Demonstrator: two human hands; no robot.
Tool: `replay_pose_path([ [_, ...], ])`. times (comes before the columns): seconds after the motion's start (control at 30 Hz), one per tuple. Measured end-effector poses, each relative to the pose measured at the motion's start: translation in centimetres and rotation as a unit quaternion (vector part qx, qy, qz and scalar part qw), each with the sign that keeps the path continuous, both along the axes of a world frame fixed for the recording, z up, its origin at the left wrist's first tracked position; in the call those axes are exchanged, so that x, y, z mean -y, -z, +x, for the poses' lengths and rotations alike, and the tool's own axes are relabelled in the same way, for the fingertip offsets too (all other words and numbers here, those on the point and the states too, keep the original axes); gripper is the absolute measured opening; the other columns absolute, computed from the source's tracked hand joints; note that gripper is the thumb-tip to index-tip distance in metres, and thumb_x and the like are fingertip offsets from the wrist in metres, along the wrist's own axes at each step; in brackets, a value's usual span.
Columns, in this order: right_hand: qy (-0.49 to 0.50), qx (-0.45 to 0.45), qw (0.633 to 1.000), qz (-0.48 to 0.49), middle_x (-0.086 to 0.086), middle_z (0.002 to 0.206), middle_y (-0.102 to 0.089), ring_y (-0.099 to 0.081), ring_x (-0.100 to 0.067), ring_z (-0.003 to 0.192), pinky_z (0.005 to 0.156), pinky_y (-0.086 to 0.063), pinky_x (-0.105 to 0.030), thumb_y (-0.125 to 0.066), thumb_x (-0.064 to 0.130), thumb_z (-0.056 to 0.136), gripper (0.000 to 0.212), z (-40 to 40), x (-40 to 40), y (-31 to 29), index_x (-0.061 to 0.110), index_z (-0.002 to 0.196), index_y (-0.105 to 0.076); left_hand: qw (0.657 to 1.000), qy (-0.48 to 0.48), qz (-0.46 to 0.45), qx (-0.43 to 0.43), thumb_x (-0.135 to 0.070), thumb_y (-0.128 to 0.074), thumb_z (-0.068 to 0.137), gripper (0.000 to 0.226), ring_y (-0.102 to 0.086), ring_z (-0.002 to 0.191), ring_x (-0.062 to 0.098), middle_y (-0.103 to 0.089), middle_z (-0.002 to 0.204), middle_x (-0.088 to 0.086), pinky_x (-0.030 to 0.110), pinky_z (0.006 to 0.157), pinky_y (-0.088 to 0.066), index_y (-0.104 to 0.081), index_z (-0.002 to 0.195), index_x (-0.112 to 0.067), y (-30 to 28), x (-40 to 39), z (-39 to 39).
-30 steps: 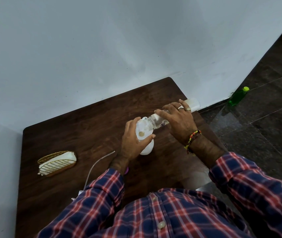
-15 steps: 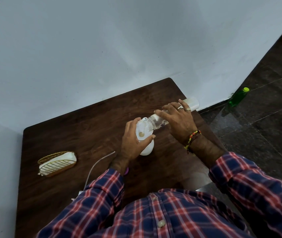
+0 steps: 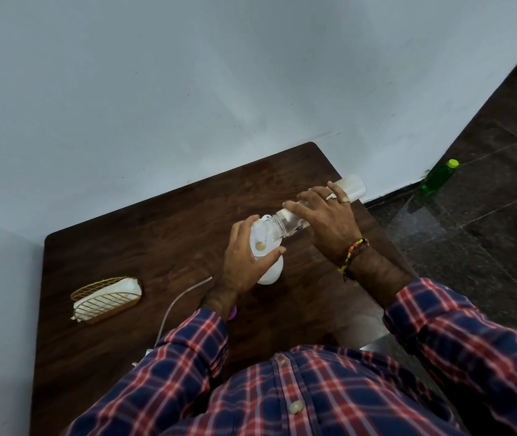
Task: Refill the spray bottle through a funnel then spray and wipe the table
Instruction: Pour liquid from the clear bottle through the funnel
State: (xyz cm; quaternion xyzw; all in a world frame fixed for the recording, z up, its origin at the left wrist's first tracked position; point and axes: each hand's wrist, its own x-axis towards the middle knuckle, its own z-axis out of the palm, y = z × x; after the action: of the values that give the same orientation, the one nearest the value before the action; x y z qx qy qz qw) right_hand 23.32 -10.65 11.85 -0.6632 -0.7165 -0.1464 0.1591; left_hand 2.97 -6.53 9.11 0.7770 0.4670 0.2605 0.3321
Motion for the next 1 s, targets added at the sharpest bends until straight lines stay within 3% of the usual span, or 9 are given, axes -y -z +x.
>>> replay_pose_path([
  [0.33,-0.005,-0.001,1.000,0.005,-0.008,0.110,-0.067,-0.062,-0.033,0.107,0.105,-0.039,-0.058,-0.084,0.008,0.062,0.060,-0.06,0.00,-0.12,0.025,0.117,-0.067,1.000,0.003,0.005,0.007,-0.045,-0.079,0.073,0.084,-0.046,0.122,0.012,-0.042,0.140,0.003,0.024,0.097,-0.043,-0.039,0.141,-0.016,-0.07,0.10,-0.06],
  [1.0,-0.008,-0.005,1.000,0.015,-0.010,0.109,-0.068,-0.063,-0.035,0.107,0.105,-0.039,-0.058,-0.085,0.008,0.062,0.058,-0.23,-0.12,-0.37,0.022,0.115,-0.068,1.000,0.002,0.001,-0.008,-0.049,-0.077,0.073,0.085,-0.039,0.117,0.001,-0.039,0.142,-0.001,0.009,0.090,-0.033,-0.037,0.142,-0.019,0.09,-0.13,-0.06],
])
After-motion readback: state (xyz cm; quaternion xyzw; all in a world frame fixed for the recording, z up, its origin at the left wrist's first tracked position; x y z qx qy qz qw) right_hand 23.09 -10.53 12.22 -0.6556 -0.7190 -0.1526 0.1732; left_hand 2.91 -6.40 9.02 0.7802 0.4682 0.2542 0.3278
